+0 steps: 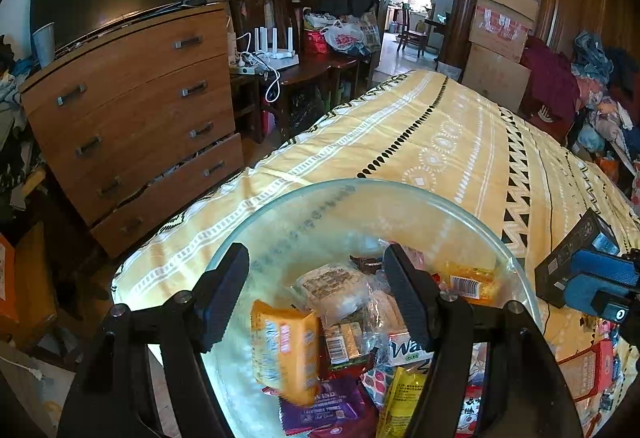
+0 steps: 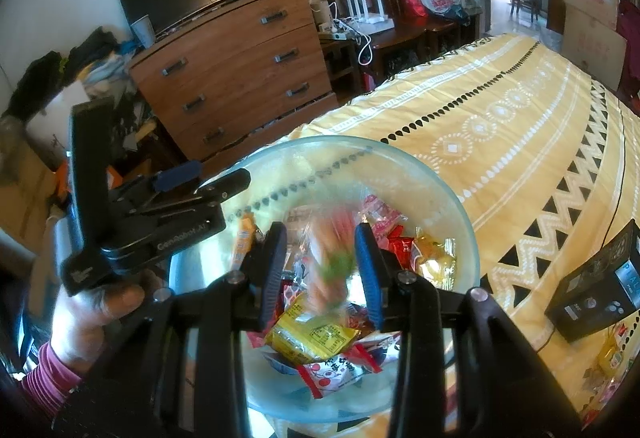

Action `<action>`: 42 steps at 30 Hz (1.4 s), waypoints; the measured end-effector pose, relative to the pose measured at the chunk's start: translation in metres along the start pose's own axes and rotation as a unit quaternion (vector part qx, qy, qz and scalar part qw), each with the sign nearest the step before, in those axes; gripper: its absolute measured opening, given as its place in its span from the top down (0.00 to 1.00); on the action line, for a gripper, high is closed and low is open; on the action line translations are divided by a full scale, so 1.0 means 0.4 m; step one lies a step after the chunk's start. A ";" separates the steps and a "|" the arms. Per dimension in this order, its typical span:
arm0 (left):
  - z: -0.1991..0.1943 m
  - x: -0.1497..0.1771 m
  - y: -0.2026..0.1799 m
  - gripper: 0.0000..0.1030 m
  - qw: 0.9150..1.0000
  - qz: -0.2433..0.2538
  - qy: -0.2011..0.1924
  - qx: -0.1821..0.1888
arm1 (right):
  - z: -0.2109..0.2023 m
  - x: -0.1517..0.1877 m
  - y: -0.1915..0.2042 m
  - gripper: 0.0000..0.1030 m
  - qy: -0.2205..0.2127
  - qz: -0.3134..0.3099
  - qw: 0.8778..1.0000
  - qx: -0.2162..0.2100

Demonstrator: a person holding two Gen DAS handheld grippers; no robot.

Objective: Organize snacks

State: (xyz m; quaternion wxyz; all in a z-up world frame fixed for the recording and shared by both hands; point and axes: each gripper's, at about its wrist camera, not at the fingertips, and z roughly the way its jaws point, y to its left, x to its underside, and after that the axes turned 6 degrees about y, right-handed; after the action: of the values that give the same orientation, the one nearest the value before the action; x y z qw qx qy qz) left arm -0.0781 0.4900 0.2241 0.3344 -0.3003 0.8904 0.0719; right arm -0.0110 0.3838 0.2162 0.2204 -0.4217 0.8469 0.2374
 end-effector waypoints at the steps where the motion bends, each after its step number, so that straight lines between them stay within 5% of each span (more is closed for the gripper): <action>1: 0.001 0.001 0.001 0.31 1.000 0.000 0.000 -0.001 | -0.001 0.001 -0.001 0.64 -0.001 0.001 1.000 0.000; 8: 0.001 -0.003 0.002 0.31 1.000 -0.001 0.001 -0.004 | -0.010 0.012 0.003 0.53 -0.004 0.005 1.000 -0.002; 12: -0.003 0.004 0.004 0.25 1.000 -0.002 -0.003 -0.011 | -0.024 0.030 0.014 0.32 -0.013 0.002 1.000 0.006; 23: -0.021 0.026 0.000 0.25 1.000 -0.004 0.001 -0.020 | -0.148 0.119 0.085 0.27 -0.078 -0.046 0.996 0.026; 33: -0.088 0.102 -0.043 0.23 1.000 0.010 -0.025 0.013 | -0.313 0.480 0.091 0.24 -0.132 -0.039 0.989 0.060; 38: -0.156 0.171 -0.142 0.23 0.998 0.042 -0.041 0.038 | -0.346 0.689 0.027 0.24 -0.101 0.019 0.989 0.104; 42: -0.248 0.240 -0.302 0.23 0.988 0.102 -0.067 0.096 | -0.376 0.852 -0.071 0.24 -0.067 0.089 0.984 0.140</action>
State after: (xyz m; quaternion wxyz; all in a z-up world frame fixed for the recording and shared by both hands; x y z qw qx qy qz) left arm -0.1196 0.3128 0.2477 0.4113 -0.1686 0.8949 0.0397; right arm -0.2003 0.0724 0.1333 0.3110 -0.2930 0.8893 0.1632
